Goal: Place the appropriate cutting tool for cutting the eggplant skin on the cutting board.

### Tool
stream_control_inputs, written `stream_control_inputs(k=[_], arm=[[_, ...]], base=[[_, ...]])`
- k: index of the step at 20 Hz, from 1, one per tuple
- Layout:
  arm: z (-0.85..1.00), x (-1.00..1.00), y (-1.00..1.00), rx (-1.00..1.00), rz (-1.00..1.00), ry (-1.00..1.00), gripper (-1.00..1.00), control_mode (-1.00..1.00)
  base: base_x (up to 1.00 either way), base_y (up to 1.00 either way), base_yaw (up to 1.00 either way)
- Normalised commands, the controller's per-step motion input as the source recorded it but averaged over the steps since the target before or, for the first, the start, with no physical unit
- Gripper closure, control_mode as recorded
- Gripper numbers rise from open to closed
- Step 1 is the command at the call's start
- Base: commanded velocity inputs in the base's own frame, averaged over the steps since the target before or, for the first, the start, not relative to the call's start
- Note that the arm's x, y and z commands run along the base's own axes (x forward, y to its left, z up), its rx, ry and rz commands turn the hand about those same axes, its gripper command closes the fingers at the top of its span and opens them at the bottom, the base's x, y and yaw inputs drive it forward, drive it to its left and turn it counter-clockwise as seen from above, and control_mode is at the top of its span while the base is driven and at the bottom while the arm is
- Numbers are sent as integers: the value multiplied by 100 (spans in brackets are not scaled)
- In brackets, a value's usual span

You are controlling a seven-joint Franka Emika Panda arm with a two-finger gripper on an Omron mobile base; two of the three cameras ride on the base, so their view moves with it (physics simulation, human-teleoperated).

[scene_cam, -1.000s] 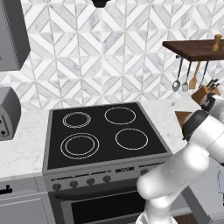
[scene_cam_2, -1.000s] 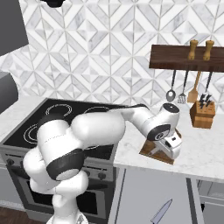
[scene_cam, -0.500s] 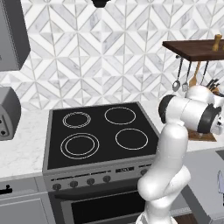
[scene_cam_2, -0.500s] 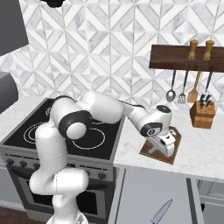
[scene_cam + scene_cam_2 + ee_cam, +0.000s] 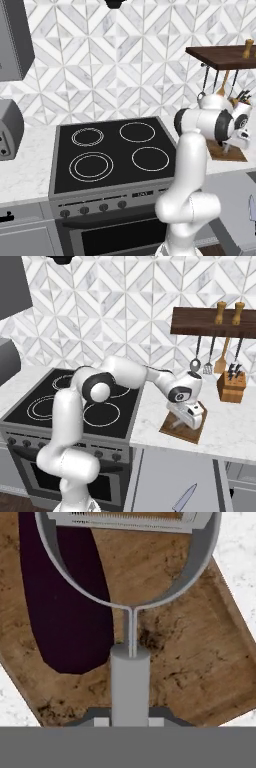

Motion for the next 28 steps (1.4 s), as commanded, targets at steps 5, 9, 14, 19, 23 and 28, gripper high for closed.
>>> stream_control_inputs(k=[5,9,14,19,23,28], arm=[[-39,2,20,0,0,2,-100,-100],[26,-33,3,0,0,-1,-100,-100],[96,-89,6,-1,0,-1,-100,-100],[100,-98,29,-5,0,0,-100,-100],[62,-100,82,-6,0,-30,-100,-100],[21,-76,100,-9,0,-13,-100,-100]], base=[[0,0,0],[0,0,0],[0,0,0],[0,0,0],[0,0,0],[0,0,0]])
